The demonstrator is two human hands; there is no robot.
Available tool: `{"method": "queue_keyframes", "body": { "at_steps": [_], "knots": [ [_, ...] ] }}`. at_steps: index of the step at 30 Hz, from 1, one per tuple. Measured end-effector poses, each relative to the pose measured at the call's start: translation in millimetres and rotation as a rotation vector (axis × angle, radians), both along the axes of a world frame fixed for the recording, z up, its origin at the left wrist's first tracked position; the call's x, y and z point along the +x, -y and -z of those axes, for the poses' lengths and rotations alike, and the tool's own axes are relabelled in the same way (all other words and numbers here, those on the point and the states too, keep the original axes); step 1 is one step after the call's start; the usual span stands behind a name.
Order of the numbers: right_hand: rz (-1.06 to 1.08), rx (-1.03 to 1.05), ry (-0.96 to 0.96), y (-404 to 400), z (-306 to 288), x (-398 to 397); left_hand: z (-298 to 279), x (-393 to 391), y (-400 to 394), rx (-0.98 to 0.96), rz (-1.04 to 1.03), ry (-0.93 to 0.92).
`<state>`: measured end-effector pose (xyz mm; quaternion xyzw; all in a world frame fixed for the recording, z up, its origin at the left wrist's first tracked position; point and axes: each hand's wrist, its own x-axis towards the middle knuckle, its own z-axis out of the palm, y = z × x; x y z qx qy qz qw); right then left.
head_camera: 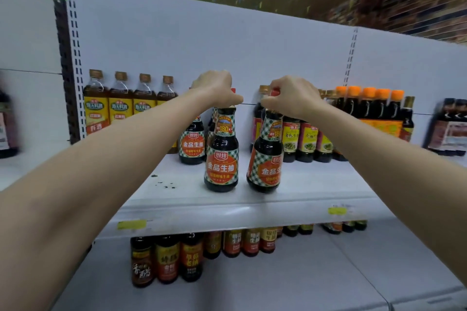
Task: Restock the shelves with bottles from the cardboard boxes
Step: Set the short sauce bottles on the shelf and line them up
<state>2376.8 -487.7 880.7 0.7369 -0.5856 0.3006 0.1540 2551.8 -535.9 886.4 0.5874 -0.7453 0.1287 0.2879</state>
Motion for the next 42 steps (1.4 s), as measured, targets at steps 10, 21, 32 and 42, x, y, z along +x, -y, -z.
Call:
{"method": "queue_keyframes", "body": {
  "at_steps": [10,21,32,42],
  "knots": [
    [-0.112,0.085,0.066,83,10,-13,15,-10,46,-0.025,-0.120,-0.007],
    [-0.048,0.063,0.073,94,66,-9,17,-5,62,0.003,-0.194,0.020],
    [-0.098,0.203,0.015,76,147,-22,17,11,77,0.006,-0.207,0.052],
    [0.004,0.290,0.125,123,145,10,17,17,78,-0.005,-0.198,0.074]
  ]
}}
